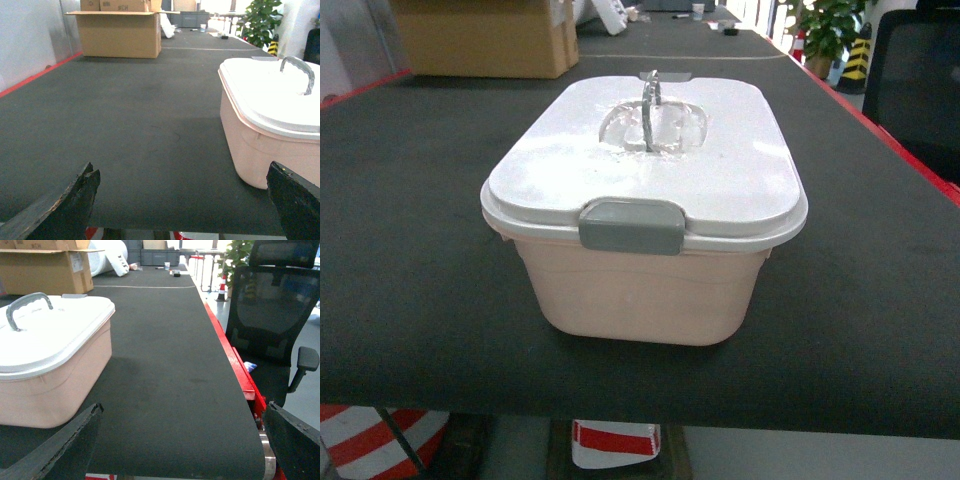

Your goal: Pick capacitor and pack into box

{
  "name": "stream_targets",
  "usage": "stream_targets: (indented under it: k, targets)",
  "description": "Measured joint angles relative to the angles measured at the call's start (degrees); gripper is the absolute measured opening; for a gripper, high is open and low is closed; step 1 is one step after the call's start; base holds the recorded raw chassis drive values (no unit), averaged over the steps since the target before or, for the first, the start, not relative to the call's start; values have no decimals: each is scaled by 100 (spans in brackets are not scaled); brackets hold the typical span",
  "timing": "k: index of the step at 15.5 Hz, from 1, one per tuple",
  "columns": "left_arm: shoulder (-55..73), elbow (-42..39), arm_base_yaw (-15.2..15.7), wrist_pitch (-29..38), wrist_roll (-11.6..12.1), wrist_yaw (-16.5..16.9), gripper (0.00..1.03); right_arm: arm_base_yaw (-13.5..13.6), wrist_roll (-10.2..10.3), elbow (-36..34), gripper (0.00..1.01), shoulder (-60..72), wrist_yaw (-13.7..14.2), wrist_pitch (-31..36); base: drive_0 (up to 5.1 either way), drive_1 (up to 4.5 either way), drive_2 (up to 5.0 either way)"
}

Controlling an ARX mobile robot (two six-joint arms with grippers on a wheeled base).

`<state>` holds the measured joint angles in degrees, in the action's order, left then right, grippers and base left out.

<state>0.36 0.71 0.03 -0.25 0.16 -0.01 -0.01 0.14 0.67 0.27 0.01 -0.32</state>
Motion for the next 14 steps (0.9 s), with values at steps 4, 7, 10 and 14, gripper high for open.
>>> stream_targets:
  k: [4, 7, 10, 14]
  targets:
    - [2, 0, 0, 0, -2, 0, 98, 0, 0, 0, 98, 0, 0, 2, 0, 0, 0]
    - [2, 0, 0, 2, 0, 0, 98, 0, 0, 0, 98, 0, 0, 2, 0, 0, 0]
    - [2, 0, 0, 0, -2, 0, 98, 0, 0, 0, 98, 0, 0, 2, 0, 0, 0]
    - [2, 0, 0, 2, 0, 0, 98, 0, 0, 0, 98, 0, 0, 0, 0, 0, 0]
